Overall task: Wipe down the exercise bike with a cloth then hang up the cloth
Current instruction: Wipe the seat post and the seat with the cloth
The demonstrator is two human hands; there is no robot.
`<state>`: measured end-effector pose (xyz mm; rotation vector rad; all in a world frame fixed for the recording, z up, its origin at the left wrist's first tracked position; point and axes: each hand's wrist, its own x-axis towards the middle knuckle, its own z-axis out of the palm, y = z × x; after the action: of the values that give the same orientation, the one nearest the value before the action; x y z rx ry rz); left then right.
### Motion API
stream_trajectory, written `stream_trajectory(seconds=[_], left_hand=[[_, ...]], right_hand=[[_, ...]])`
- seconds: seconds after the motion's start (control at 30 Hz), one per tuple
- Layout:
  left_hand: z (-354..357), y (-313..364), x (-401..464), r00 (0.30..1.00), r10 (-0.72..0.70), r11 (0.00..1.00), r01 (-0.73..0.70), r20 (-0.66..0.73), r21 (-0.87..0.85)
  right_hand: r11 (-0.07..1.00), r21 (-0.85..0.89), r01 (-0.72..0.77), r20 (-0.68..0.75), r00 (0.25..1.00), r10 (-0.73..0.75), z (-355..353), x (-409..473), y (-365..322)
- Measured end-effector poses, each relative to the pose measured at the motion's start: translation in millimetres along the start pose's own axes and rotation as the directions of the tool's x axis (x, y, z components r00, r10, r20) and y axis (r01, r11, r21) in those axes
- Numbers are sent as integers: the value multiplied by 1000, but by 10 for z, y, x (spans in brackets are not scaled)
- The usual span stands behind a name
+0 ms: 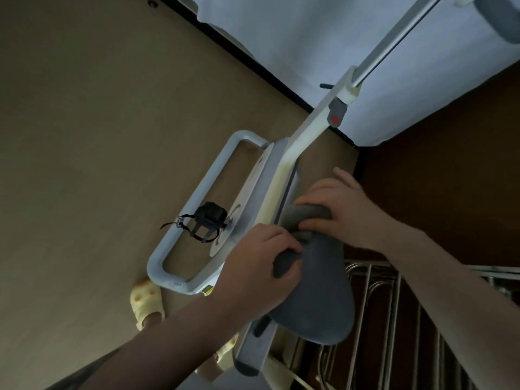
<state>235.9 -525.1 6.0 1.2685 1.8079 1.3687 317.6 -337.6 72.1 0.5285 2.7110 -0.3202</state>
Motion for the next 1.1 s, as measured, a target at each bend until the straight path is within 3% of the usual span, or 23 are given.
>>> stream_trajectory(seconds=[0.1,0.27,0.37,0.4,0.53,0.6,0.67,0.73,0.8,0.87,0.93,1.03,1.1], left_hand=[[-1,4,-13,1000,16,1000,-17,8,24],[5,-14,-78,1000,27,1000,-27,14,10],[0,-24,-85,999,18,1000,-18,37,-6],[-1,-23,-83,999,14,1000,-14,43,-6],[8,-37,-73,999,16,1000,-16,43,-8],[8,-32,-82,999,12,1000,-11,40,-14],[5,-25,-94,999,15,1000,-14,36,-18],[5,-19,-102,999,24,1000,-23,26,-19],[5,-20,-100,999,28,999,-28,22,-23],[-6,-29,-96,999,18,999,-17,34,-30],[-28,-38,-104,999,4,999,-2,54,-42],[-55,-71,-126,997,-17,999,20,74,-39],[-71,-95,-140,997,-43,998,45,71,-36]], right_hand=[[993,-32,-115,-25,993,114,-66,113,163],[991,-44,-126,130,983,130,-100,252,136],[964,-81,-253,-56,967,249,-215,262,163],[960,-65,-271,-47,962,268,-202,259,136],[987,7,-162,297,942,153,-9,272,-71],[984,-40,-172,242,954,177,-12,295,-19],[962,-209,-174,152,966,208,-37,322,45],[944,-296,-144,267,937,227,-10,399,8],[981,-134,-139,445,876,185,34,492,-168],[973,113,-202,517,848,116,29,543,-291],[944,221,-244,481,870,112,-14,490,-259],[968,121,-218,330,929,168,10,294,-145],[965,183,-185,310,943,122,55,188,-198]])
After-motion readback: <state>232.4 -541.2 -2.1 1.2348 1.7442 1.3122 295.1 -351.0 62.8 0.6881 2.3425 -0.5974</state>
